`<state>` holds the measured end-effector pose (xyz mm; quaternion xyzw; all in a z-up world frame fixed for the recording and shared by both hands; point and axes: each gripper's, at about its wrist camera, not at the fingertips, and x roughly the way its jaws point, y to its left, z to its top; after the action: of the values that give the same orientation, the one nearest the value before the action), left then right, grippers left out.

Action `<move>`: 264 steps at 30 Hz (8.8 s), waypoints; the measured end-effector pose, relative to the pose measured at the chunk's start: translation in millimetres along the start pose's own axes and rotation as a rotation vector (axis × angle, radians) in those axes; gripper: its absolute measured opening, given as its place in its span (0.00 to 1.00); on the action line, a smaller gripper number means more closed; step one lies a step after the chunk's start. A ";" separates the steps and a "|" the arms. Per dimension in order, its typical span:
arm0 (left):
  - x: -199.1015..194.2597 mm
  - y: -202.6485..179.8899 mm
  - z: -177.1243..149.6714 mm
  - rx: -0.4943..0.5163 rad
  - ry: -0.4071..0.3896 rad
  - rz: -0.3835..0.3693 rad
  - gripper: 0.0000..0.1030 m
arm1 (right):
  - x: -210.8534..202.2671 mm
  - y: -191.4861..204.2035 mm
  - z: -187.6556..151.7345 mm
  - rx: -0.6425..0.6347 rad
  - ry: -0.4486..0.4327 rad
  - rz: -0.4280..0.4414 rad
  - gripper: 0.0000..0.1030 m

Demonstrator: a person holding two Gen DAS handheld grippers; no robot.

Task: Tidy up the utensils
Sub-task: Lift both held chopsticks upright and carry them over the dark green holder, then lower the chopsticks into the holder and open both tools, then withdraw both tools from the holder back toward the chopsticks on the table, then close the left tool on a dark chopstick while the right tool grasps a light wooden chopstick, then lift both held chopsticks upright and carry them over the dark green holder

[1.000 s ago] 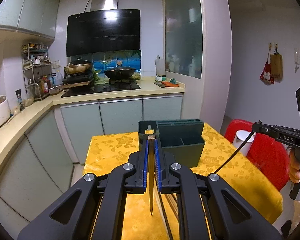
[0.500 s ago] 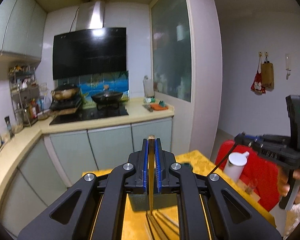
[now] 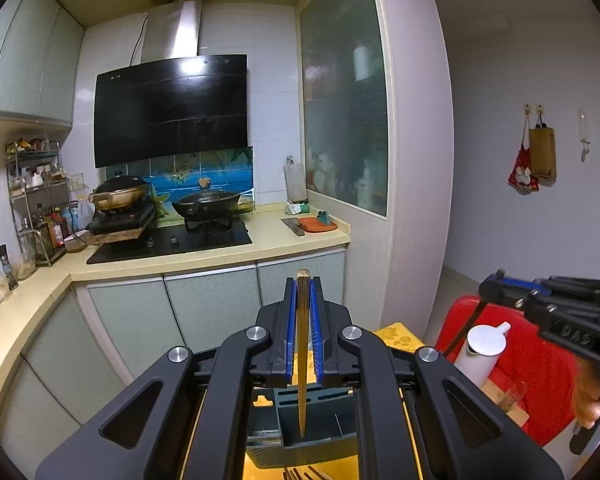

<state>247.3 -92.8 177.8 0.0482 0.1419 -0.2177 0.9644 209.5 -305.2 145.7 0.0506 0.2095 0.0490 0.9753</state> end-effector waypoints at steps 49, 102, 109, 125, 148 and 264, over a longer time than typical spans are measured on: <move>-25.0 23.1 -95.3 -0.050 0.068 0.156 0.87 | 15.1 -3.9 -69.1 -0.043 -0.010 -0.148 0.65; -102.2 -9.8 -339.1 -0.110 0.389 0.059 0.53 | -56.7 37.5 -270.0 -0.056 0.128 -0.122 0.64; -87.7 -19.1 -345.9 -0.083 0.423 0.043 0.34 | -46.9 29.2 -277.5 -0.042 0.159 -0.141 0.64; -73.7 -13.7 -355.9 -0.108 0.471 0.039 0.09 | -14.0 26.4 -312.8 -0.080 0.255 -0.121 0.59; -95.0 1.5 -335.8 -0.163 0.400 0.042 0.08 | 13.6 55.9 -341.3 -0.163 0.320 0.013 0.09; 65.7 1.8 -40.3 0.013 0.068 0.019 0.07 | 49.7 5.2 -7.2 -0.033 0.055 -0.001 0.07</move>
<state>294.7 -111.6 120.0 0.0633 0.1728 -0.2076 0.9608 251.3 -293.7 119.8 0.0330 0.2353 0.0535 0.9699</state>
